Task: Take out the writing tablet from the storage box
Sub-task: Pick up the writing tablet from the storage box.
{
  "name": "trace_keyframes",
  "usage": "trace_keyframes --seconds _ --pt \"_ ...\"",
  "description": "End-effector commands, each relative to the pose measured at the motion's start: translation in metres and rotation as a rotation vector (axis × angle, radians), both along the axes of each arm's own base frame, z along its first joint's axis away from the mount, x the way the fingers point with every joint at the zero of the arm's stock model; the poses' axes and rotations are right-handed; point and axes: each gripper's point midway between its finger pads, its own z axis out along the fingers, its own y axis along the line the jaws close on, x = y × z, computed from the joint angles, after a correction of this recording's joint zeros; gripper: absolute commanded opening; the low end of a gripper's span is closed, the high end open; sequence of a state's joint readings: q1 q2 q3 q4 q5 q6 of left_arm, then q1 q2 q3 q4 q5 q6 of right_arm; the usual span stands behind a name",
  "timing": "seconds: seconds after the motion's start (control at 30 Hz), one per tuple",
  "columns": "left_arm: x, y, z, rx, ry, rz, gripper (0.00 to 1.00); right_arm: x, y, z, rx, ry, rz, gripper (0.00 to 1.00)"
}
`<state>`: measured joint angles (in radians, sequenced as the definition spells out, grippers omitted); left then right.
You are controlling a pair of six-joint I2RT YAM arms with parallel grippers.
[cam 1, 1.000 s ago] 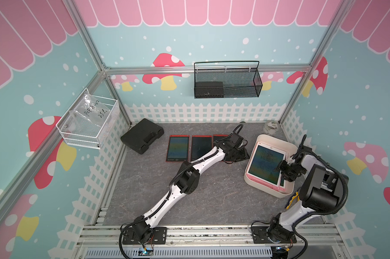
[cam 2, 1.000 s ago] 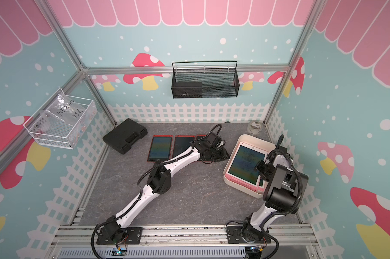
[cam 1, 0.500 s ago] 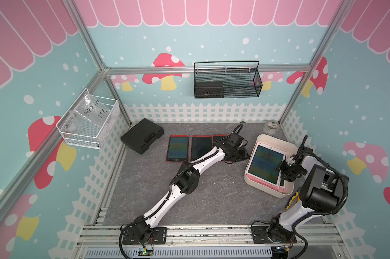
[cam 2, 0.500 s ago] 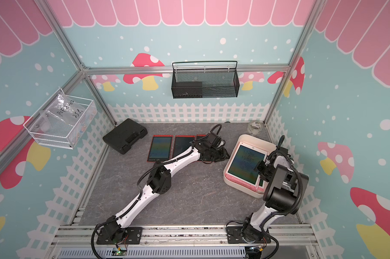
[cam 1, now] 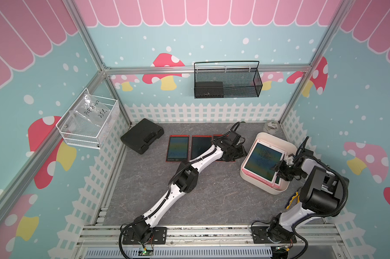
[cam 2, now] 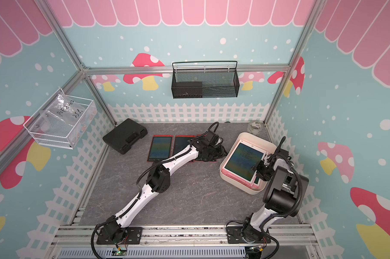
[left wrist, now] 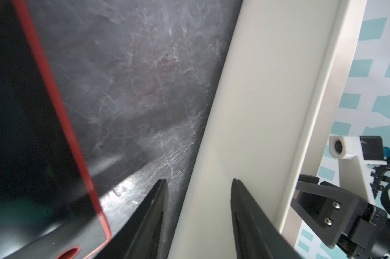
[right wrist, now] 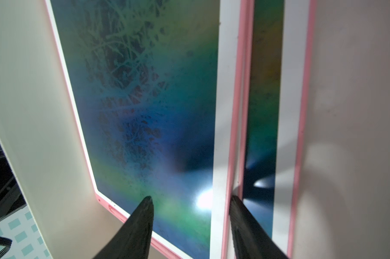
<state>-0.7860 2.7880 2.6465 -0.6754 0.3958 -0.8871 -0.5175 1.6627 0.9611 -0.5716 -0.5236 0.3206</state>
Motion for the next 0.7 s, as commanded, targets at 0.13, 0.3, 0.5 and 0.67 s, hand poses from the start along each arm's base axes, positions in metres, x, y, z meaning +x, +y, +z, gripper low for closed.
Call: trace_keyframes --seconds 0.13,0.3,0.5,0.67 --pt "-0.027 -0.029 0.016 -0.066 0.007 -0.077 0.49 0.014 0.036 0.022 0.178 -0.153 0.087 0.52" --pt "-0.028 -0.029 0.017 -0.067 0.006 -0.079 0.49 0.020 0.041 0.033 0.211 -0.205 0.096 0.52" --pt "-0.031 -0.029 0.012 -0.057 0.013 -0.085 0.49 0.021 0.046 0.038 0.244 -0.240 0.098 0.50" --pt "-0.031 -0.028 0.007 -0.046 0.017 -0.082 0.48 0.023 0.046 0.042 0.247 -0.257 0.102 0.48"
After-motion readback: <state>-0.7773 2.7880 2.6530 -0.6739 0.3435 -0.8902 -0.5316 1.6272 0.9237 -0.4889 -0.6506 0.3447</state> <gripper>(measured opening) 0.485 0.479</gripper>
